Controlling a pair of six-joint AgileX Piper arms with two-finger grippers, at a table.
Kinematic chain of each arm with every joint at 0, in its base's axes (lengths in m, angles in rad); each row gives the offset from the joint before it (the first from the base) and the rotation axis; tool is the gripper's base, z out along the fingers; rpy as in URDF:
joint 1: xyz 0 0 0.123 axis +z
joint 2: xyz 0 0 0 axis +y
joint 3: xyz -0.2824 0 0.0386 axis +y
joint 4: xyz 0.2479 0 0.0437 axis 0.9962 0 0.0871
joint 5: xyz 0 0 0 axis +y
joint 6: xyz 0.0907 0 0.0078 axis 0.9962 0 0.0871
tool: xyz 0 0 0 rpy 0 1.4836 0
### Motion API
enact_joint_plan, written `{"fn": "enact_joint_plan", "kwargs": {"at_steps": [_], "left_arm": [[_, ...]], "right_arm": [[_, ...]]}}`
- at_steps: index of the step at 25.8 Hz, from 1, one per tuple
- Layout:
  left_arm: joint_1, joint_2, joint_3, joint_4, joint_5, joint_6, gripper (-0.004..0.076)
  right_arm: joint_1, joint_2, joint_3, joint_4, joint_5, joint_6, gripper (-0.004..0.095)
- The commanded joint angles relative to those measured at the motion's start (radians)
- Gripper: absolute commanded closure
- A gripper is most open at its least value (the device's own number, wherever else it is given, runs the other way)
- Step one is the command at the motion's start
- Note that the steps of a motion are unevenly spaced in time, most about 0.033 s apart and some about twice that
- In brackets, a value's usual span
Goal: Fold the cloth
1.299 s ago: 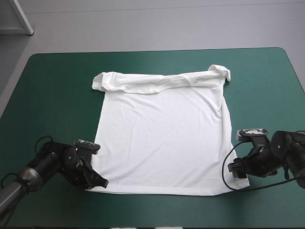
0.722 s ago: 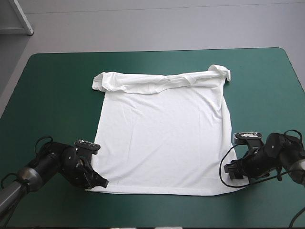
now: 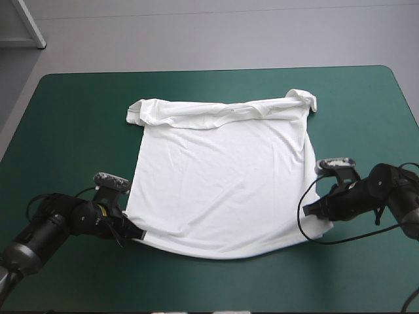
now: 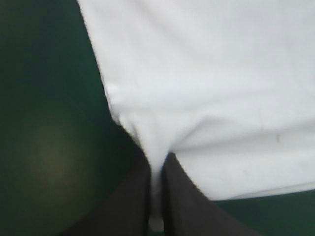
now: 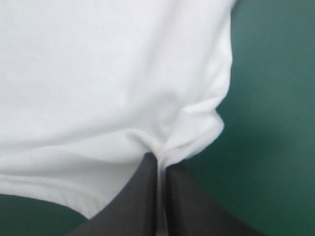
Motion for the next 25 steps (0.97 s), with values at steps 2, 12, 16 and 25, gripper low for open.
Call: {"fn": "enact_joint_plan", "kwargs": {"at_steps": [2, 12, 16, 25], "left_arm": [[-0.003, -0.057, -0.242, 0.059, -0.081, -0.008, 0.0705], [-0.003, 0.040, -0.761, 0.335, -0.302, 0.001, 0.0705], [-0.003, 0.089, -0.952, 0.360, -0.333, 0.019, 0.0705], [-0.003, 0.158, -1.379, 0.401, -0.454, 0.145, 0.0705]], "right_arm": [[0.000, -0.108, -0.279, 0.049, -0.038, -0.044, 0.0912], [-0.002, -0.032, -0.837, 0.049, -0.166, -0.049, 0.0912], [-0.002, -0.001, -0.986, 0.052, -0.201, -0.049, 0.0912], [-0.002, 0.004, -1.314, 0.056, -0.332, -0.083, 0.0912]]}}
